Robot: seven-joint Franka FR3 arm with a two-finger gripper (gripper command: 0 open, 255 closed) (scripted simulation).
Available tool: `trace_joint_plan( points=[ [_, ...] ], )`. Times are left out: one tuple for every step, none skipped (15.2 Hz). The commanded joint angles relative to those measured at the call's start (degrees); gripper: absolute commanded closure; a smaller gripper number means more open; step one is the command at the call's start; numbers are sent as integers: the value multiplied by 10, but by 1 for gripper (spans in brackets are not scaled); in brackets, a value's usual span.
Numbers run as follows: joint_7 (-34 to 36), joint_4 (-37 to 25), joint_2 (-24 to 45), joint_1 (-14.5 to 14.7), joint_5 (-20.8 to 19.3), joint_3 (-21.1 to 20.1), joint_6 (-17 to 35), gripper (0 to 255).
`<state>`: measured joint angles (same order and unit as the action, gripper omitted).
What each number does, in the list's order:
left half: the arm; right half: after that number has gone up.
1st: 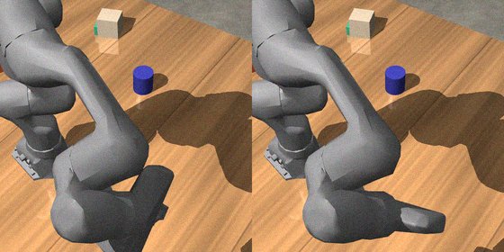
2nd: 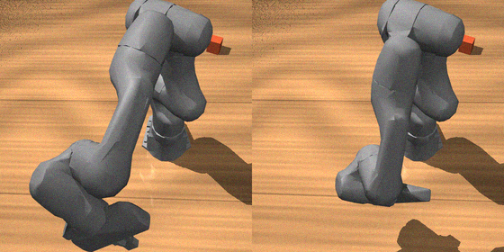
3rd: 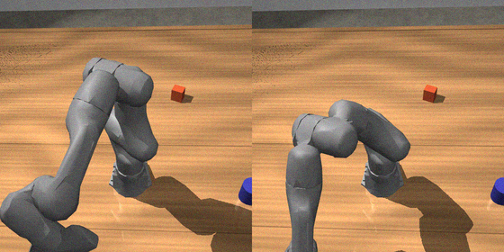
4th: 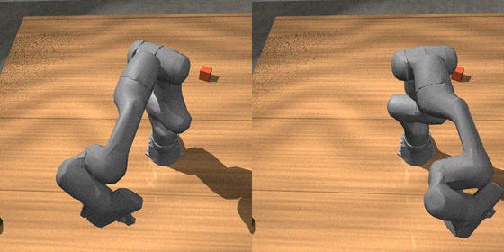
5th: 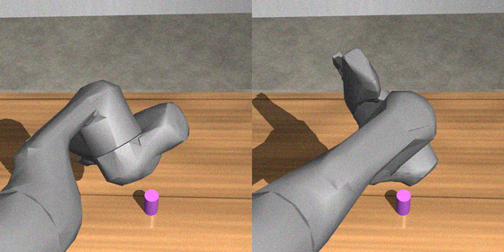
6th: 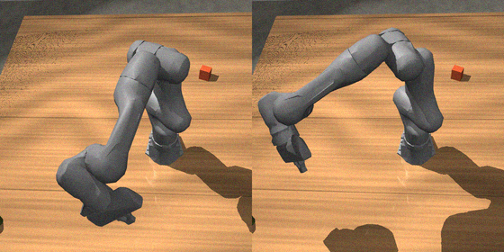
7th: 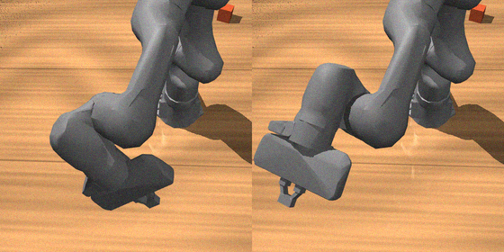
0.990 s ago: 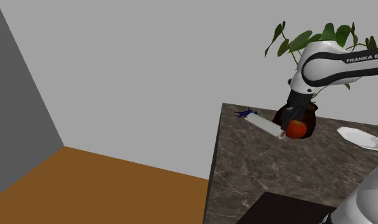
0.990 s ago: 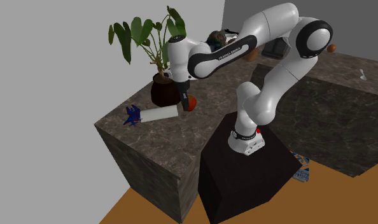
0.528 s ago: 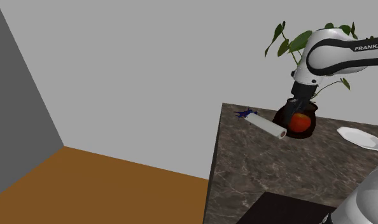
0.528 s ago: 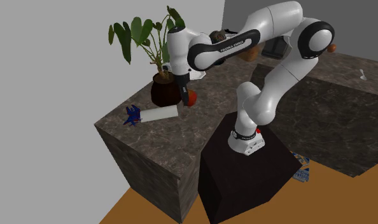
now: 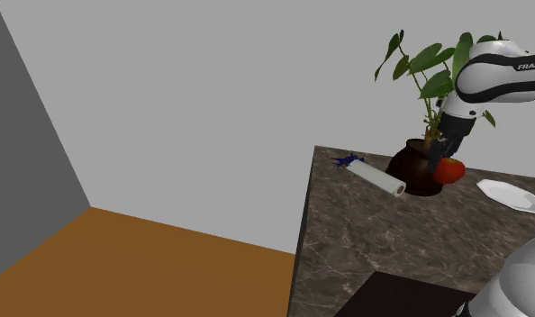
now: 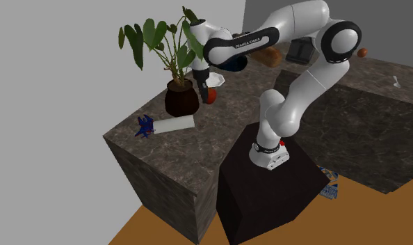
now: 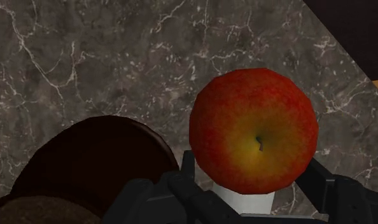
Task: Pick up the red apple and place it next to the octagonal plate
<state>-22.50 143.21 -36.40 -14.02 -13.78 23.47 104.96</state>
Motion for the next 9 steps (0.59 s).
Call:
trace_joint_plan(
  points=[
    [-34,-12,6,-13,-16,27,-2,255],
    [-48,-19,11,-18,-22,40,-1,255],
    [-63,-26,17,-22,-28,52,-1,255],
    [-78,-35,24,-25,-33,65,0,255],
    [-93,-43,32,-28,-37,78,1,255],
    [-108,-53,40,-31,-41,91,3,255],
    [-123,-63,49,-33,-44,105,4,255],
    [-139,-73,58,-35,-47,118,6,255],
    [-154,-84,69,-36,-48,132,7,255]
  ],
)
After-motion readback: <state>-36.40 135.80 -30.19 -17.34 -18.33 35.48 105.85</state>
